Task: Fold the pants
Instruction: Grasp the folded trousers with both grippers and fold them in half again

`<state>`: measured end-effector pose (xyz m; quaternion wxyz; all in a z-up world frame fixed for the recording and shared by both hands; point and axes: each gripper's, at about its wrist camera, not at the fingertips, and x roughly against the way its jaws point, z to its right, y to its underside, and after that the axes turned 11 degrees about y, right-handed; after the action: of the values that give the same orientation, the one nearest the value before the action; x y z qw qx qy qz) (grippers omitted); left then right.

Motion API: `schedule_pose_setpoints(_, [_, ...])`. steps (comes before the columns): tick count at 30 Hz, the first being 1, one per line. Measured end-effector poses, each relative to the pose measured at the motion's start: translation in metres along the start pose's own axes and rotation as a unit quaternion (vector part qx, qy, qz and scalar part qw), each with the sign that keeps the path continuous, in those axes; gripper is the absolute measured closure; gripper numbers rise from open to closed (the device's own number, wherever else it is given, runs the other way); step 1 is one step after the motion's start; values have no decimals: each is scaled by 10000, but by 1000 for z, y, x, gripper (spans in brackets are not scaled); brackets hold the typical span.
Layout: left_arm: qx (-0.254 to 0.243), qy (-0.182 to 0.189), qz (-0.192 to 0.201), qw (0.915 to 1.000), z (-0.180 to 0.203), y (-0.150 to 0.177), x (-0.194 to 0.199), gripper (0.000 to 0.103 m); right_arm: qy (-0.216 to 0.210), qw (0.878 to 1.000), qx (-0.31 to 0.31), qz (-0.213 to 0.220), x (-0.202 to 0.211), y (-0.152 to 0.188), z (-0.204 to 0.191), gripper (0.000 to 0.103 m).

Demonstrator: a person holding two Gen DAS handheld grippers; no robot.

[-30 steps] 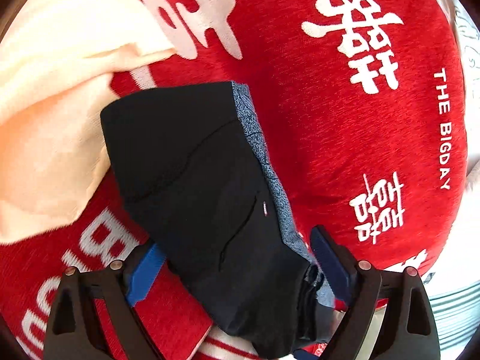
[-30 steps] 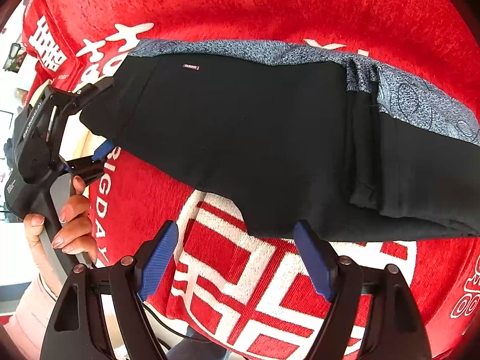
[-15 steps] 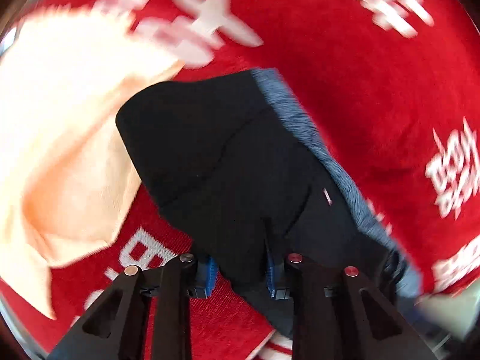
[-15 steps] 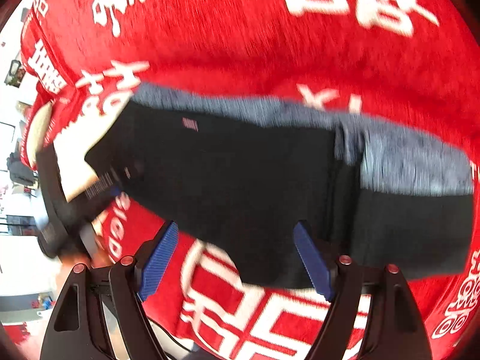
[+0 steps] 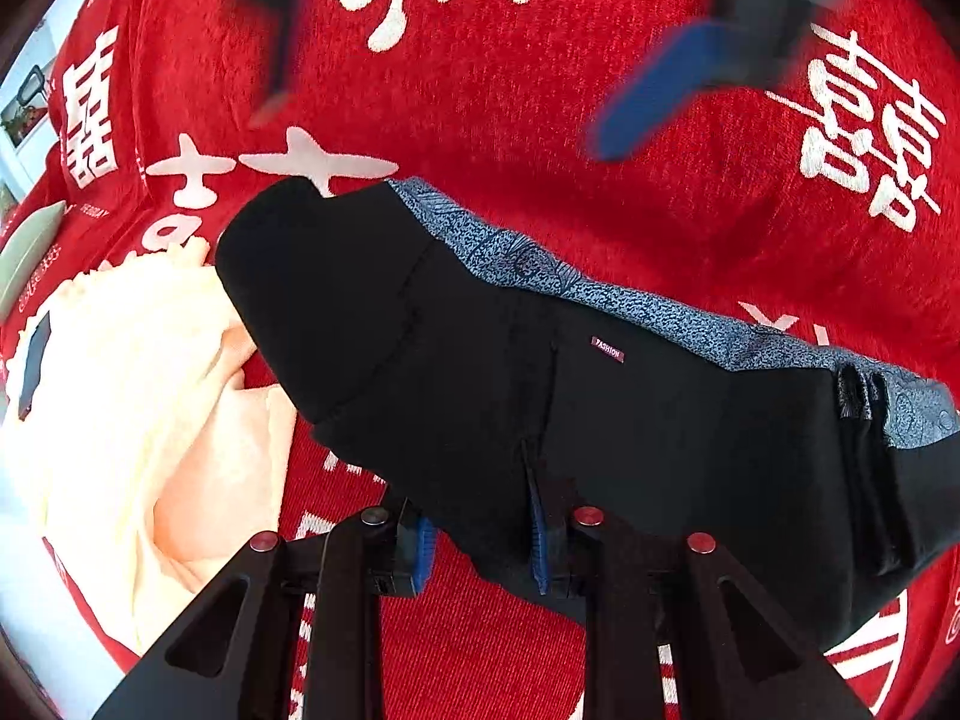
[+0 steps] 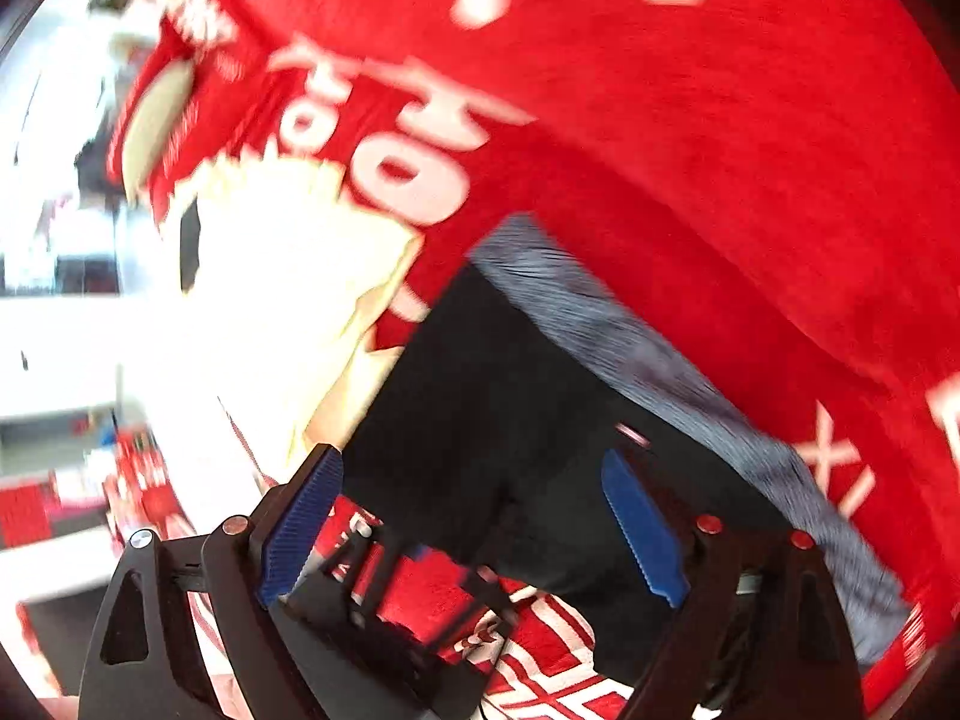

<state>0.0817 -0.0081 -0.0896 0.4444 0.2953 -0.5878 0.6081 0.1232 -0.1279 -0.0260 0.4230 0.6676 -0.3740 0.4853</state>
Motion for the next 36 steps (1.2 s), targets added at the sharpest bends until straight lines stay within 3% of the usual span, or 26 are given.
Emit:
schedule_pose_setpoints(4, [-40,-48,17,10000,6,-3,-1,77,173,9978,333,-546,-36,-32,-32,12])
schedule_pose_setpoints(9, [-107,-67,64,9999,11,-3,1,77,526,9882,646,-1283,-79,-40,-44,13])
schedule_pose_setpoints(10, [-98,-65,64,9999,10,-3,1,77,622,9870,714,-1299,-81,-38,-43,22])
schedule_pose_setpoints(11, [-74,-50,21,10000,9,-3,0,77,767,9866,767,-1214,-79,-35,-39,50])
schedule_pose_setpoints(13, [-60,-35,-44,10000,8,-3,-1,77,602,9910,589,-1038,-70,-30,-24,82])
schedule_pose_setpoints(14, [-135,-38,-9,9999,11,-3,0,77,516,9938,460,-867,-62,-25,-14,86])
schedule_pose_setpoints(19, [-592,31,170,9981,38,-12,17,77,-171,9997,-122,-89,-19,12,32,87])
schedule_pose_setpoints(25, [-1138,272,404,9923,85,-23,45,77,-866,9907,-788,696,33,56,82,87])
schedule_pose_setpoints(30, [-1710,491,569,9824,132,-21,68,77,-1251,9749,-1093,1480,73,113,131,87])
schedule_pose_setpoints(36, [-2434,880,534,9644,201,-9,87,77,-1725,9445,-1770,2163,99,198,196,87])
